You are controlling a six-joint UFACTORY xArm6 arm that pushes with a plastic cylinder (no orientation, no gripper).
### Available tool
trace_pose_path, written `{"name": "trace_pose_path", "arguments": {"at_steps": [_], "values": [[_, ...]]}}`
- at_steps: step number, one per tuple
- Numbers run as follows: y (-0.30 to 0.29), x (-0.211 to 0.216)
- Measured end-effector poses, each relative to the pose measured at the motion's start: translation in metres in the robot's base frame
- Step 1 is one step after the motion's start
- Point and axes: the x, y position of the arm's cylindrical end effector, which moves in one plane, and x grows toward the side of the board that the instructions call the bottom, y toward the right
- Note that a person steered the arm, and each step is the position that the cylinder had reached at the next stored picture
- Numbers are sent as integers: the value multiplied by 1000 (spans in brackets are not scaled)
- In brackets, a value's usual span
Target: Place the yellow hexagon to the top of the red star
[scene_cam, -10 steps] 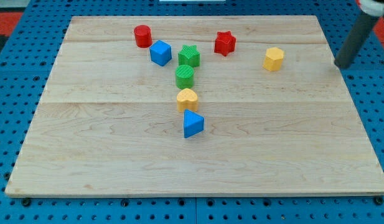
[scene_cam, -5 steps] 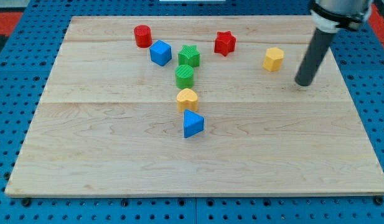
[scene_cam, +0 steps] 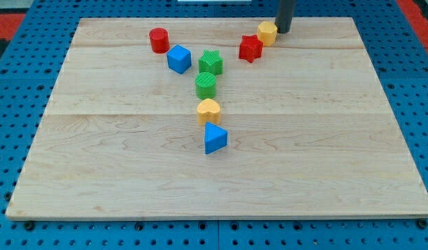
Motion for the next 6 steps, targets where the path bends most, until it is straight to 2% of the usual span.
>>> {"name": "trace_pose_path", "arguments": {"at_steps": [1, 4, 6], "values": [[-4, -11], [126, 4], [139, 4]]}}
